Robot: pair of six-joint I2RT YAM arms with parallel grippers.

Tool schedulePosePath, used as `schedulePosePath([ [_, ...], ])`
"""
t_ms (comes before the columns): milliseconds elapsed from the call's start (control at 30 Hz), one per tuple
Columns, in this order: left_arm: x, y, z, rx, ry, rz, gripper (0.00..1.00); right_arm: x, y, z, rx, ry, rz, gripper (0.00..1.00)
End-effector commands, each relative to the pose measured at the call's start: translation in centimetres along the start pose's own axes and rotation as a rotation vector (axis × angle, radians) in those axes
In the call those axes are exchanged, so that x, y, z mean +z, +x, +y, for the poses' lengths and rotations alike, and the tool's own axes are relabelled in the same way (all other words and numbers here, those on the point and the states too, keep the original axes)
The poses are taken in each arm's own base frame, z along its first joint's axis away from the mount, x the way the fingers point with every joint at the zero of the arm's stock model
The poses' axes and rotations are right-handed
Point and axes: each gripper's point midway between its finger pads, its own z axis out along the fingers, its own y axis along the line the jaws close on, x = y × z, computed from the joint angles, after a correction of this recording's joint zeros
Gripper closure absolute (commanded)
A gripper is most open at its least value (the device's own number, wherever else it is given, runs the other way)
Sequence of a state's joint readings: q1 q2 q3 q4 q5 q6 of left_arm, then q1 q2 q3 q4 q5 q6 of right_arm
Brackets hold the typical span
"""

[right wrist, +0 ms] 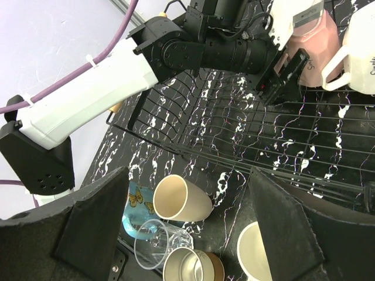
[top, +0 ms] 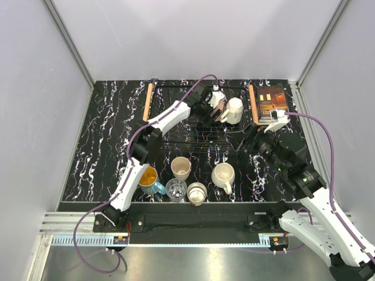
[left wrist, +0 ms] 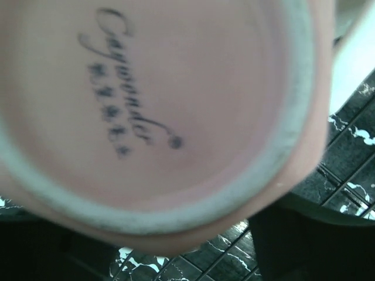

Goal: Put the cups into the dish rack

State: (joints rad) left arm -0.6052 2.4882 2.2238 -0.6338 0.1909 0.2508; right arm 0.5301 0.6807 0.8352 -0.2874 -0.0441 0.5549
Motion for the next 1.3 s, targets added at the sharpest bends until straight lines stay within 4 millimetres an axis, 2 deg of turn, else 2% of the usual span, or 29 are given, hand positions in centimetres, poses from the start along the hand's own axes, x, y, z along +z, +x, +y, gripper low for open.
schedulePosePath([
  [0, -2.4, -2.9, 0.7, 0.003, -0.052, -0.073, 0.04, -0.2, -0.5, -0.1, -0.008, 0.008, -0.022, 0.09],
  [167, -4.2, -3.8, 0.6, -0.020, -0.063, -0.099, 0.01, -0.2, -0.2, -0.2, -0.002, 0.012, -0.008, 0.08],
  [267, -6.4, -4.8, 0.2, -0.039, -0.061, -0.128, 0.01, -0.1, -0.1, -0.4, -0.008, 0.028, 0.007, 0.08],
  [300, -8.1, -5.9, -0.1, -0.038, -0.059, -0.159, 0.01, -0.1, -0.1, -0.4, -0.009, 0.031, 0.011, 0.09],
  [367, -9.0, -5.3, -0.6, -0.047, -0.047, -0.151, 0.01, 0.2, 0.5, -0.8, -0.020, 0.051, 0.047, 0.09],
  [400, -11.0, -6.1, -0.9, -0.043, -0.049, -0.181, 0.01, 0.2, 0.4, -0.8, -0.032, 0.052, 0.051, 0.09],
  [433, -11.7, -6.2, -1.1, -0.048, -0.050, -0.186, 0.01, 0.3, 0.5, -0.8, -0.035, 0.055, 0.058, 0.09],
  [467, -11.9, -5.1, -1.4, -0.056, -0.043, -0.164, 0.01, 0.5, 0.7, -1.0, -0.037, 0.063, 0.069, 0.10],
  [500, -14.1, -5.9, -1.7, -0.051, -0.050, -0.198, 0.01, 0.6, 0.8, -1.1, -0.046, 0.067, 0.079, 0.10],
  [533, -15.0, -5.9, -1.8, -0.053, -0.052, -0.205, 0.01, 1.1, 1.5, -1.3, -0.045, 0.071, 0.111, 0.10],
  [567, -15.4, -4.8, -2.0, -0.062, -0.052, -0.187, 0.01, 1.4, 1.9, -1.3, -0.049, 0.068, 0.135, 0.11],
  [600, -17.9, -5.8, -2.2, -0.068, -0.068, -0.232, 0.01, 1.6, 2.4, -1.4, -0.048, 0.070, 0.163, 0.15],
  [667, -19.6, -5.1, -2.1, -0.095, -0.077, -0.238, 0.01, 2.5, 4.0, -1.5, -0.044, 0.063, 0.250, 0.18],
  [700, -22.1, -5.6, -2.4, -0.112, -0.077, -0.279, 0.01, 2.6, 4.5, -1.4, -0.044, 0.064, 0.282, 0.19],
  [767, -24.3, -5.4, -1.9, -0.143, -0.091, -0.295, 0.01, 3.1, 5.6, -1.6, -0.058, 0.076, 0.332, 0.20],
  [800, -26.0, -5.1, -2.1, -0.169, -0.085, -0.307, 0.01, 2.9, 6.2, -0.9, -0.100, 0.062, 0.363, 0.20],
  [833, -26.8, -4.9, -1.9, -0.181, -0.092, -0.315, 0.01, 3.2, 6.8, -1.3, -0.126, 0.096, 0.377, 0.22],
  [933, -28.7, -3.3, -0.9, -0.239, -0.131, -0.317, 0.01, 3.3, 9.7, -0.5, -0.212, 0.108, 0.489, 0.27],
  [967, -29.3, -2.9, -0.5, -0.256, -0.142, -0.318, 0.01, 3.5, 10.0, -0.2, -0.236, 0.117, 0.494, 0.28],
  [1000, -29.9, -2.1, -0.5, -0.269, -0.149, -0.316, 0.01, 3.3, 11.2, 0.9, -0.266, 0.092, 0.527, 0.29],
  [1033, -30.3, -1.7, -0.3, -0.302, -0.156, -0.321, 0.01, 3.6, 11.9, 0.8, -0.285, 0.112, 0.542, 0.29],
  [1067, -31.3, -1.7, -0.6, -0.301, -0.155, -0.339, 0.01, 3.8, 11.9, 1.4, -0.297, 0.103, 0.546, 0.29],
  [1133, -31.2, -0.6, -0.8, -0.308, -0.163, -0.325, 0.01, 3.7, 12.7, 2.0, -0.321, 0.100, 0.567, 0.29],
  [1200, -31.8, -0.3, -1.0, -0.312, -0.164, -0.336, 0.01, 3.6, 13.0, 2.8, -0.329, 0.086, 0.574, 0.28],
  [1267, -32.3, -0.2, -1.4, -0.317, -0.153, -0.348, 0.01, 3.4, 14.0, 3.7, -0.352, 0.060, 0.600, 0.27],
])
